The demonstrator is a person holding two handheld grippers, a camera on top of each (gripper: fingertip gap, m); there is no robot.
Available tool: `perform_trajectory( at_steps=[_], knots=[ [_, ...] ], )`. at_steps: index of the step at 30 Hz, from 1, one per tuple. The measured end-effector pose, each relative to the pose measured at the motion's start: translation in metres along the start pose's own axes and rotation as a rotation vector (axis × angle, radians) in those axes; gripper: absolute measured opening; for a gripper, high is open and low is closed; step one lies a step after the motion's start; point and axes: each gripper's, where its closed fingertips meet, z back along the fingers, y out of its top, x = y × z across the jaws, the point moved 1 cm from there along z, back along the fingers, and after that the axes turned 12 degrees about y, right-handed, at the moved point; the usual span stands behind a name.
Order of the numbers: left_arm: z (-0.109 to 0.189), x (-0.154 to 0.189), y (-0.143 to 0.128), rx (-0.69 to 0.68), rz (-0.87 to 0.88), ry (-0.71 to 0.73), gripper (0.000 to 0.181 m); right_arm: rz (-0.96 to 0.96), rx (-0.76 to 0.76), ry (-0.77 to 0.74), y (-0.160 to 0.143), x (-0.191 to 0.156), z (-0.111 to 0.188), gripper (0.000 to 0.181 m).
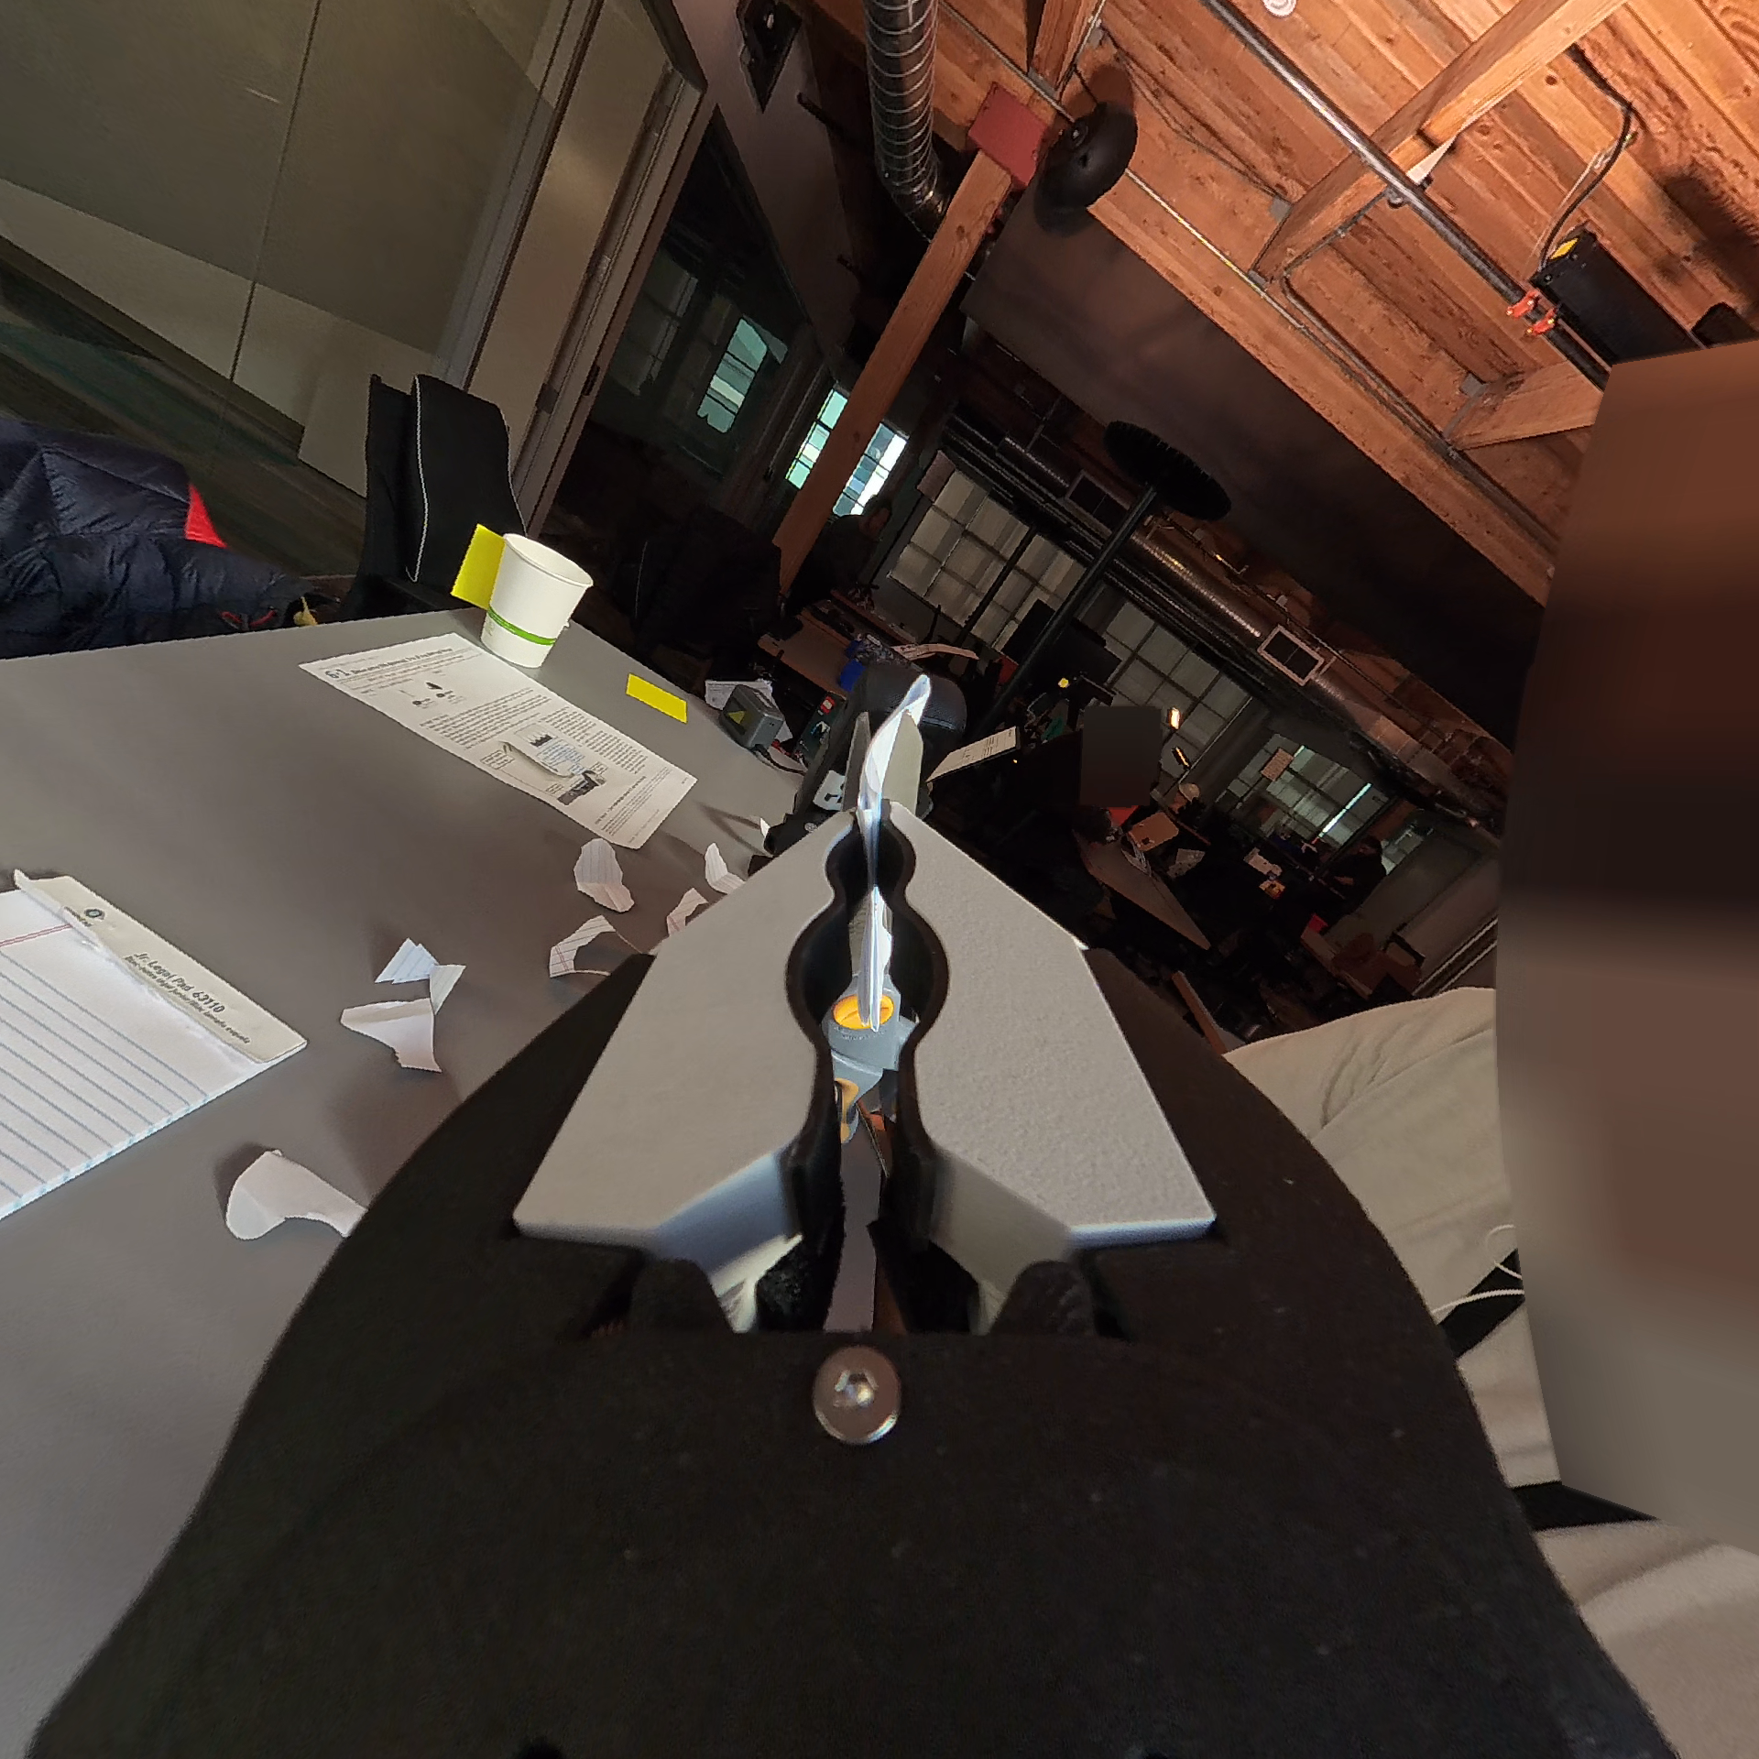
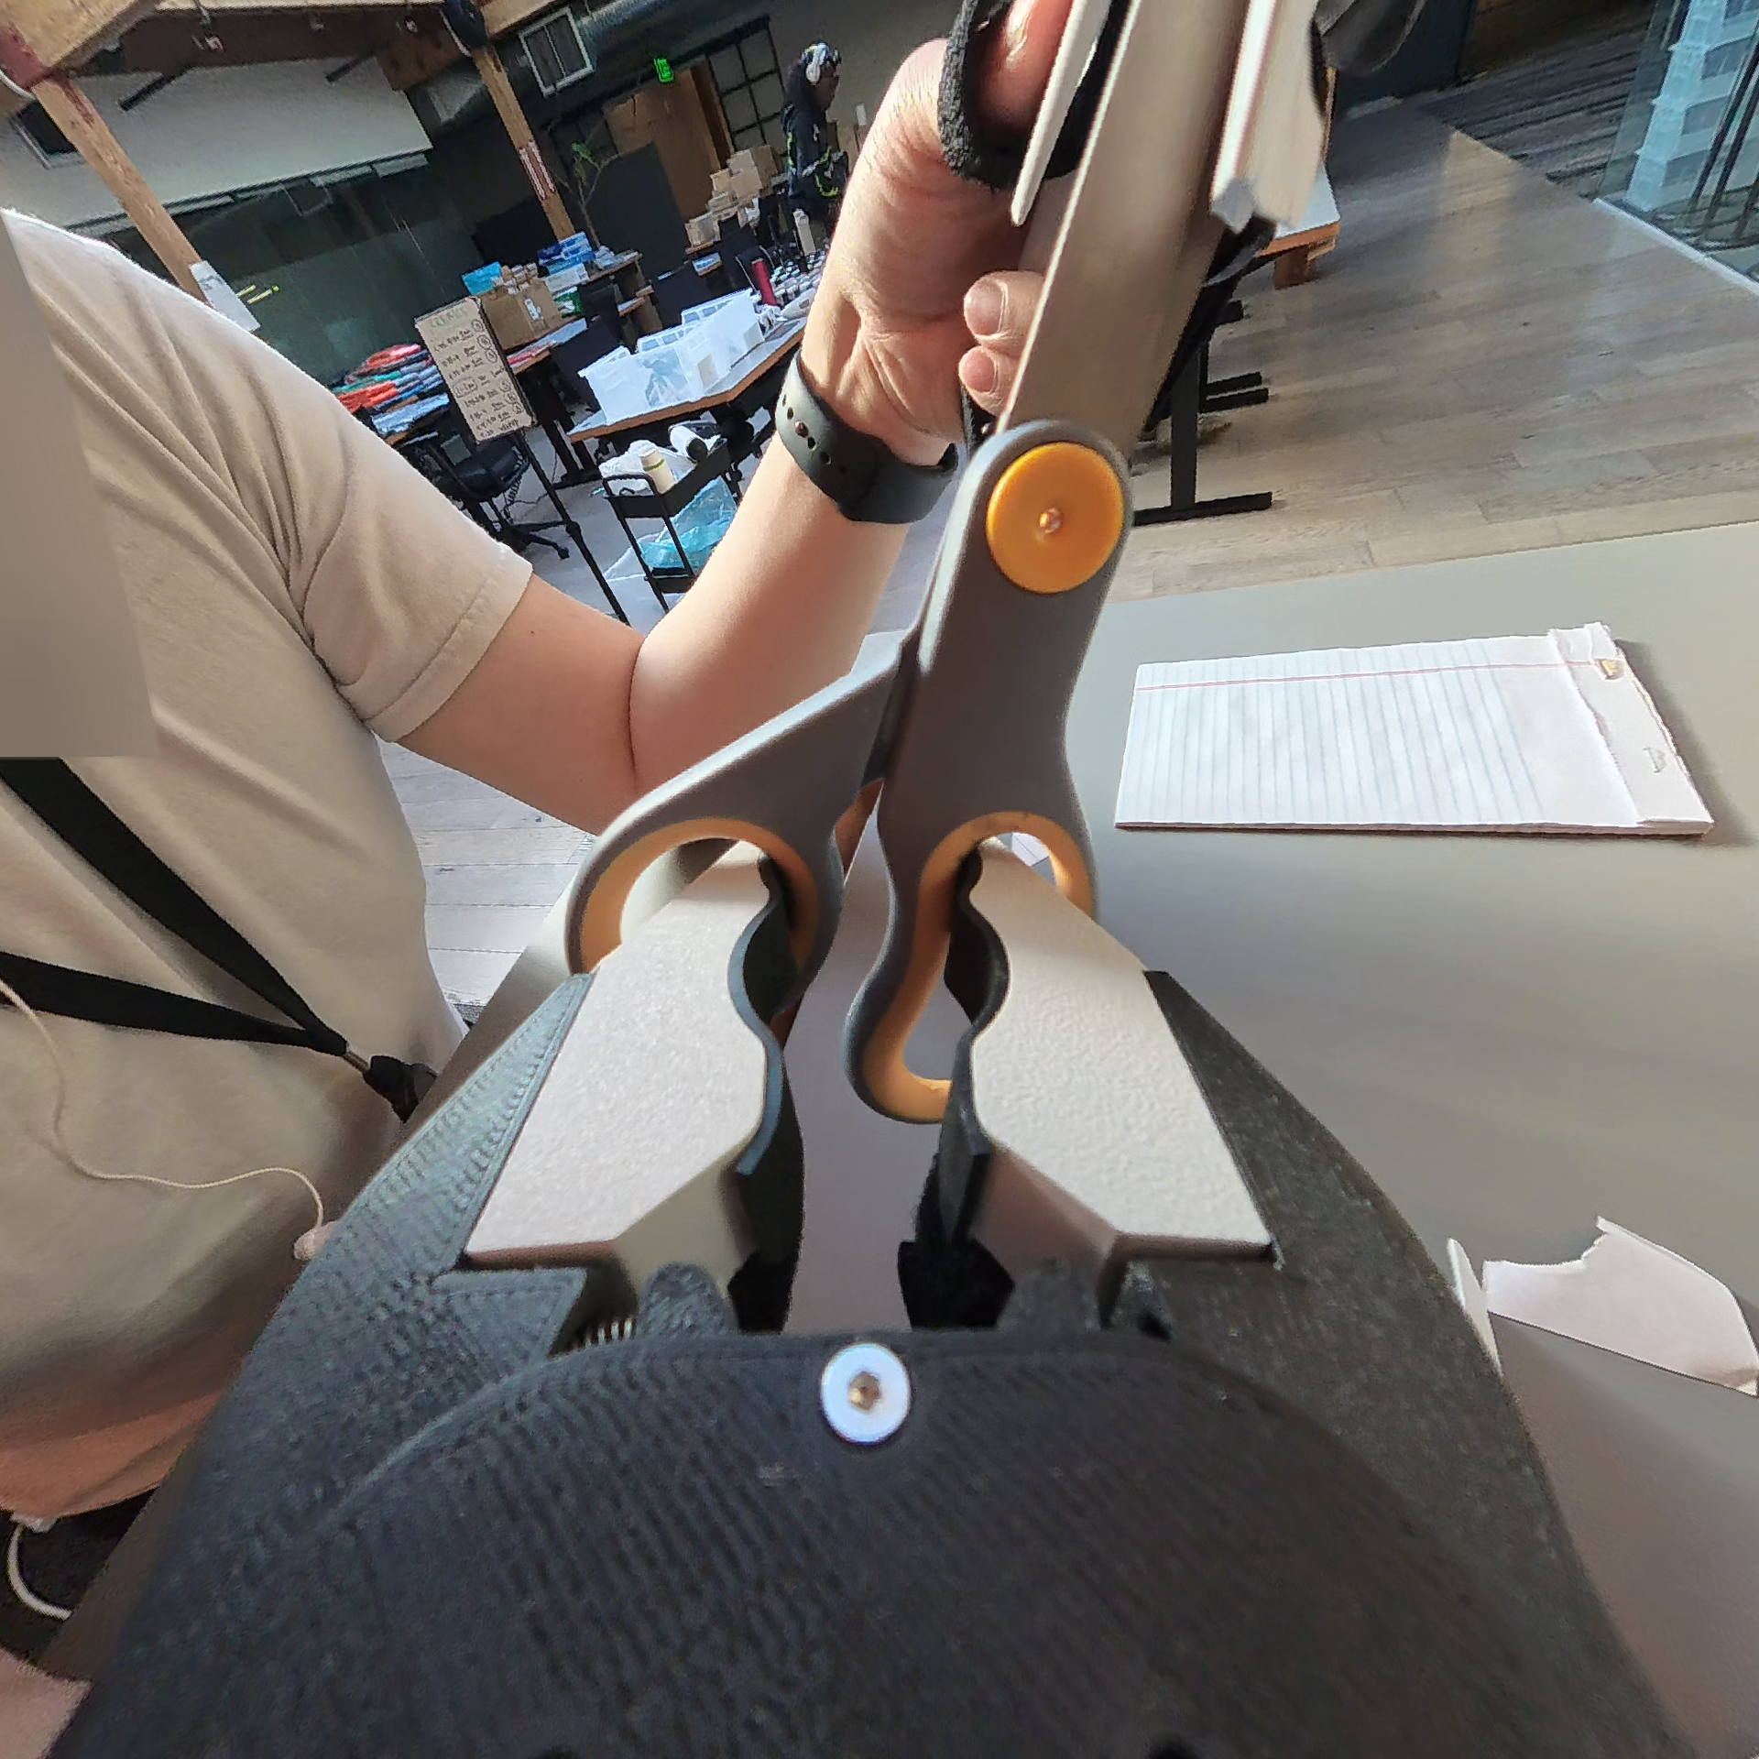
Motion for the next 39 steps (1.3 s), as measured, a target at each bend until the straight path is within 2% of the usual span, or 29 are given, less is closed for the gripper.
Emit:
perform_trajectory(
  at_steps=[18,21,27,35,39],
  knots=[
    [-0.001,-0.009,-0.003,-0.02,-0.018,0.066,0.0,0.017,0.055,0.004,-0.006,0.011,-0.007,0.026],
    [-0.002,-0.012,-0.004,-0.019,-0.024,0.085,0.0,-0.036,0.108,0.092,-0.004,0.005,-0.011,0.027],
    [-0.004,-0.012,-0.009,-0.049,-0.039,0.095,0.0,-0.025,0.09,0.095,-0.006,0.005,-0.026,0.031],
    [0.004,-0.015,0.009,0.067,0.035,0.063,0.0,-0.028,0.196,-0.004,0.015,0.016,-0.023,0.029],
    [0.003,-0.014,0.009,0.07,0.037,0.054,0.0,-0.021,0.179,-0.02,0.014,0.016,-0.022,0.029]
  ],
)
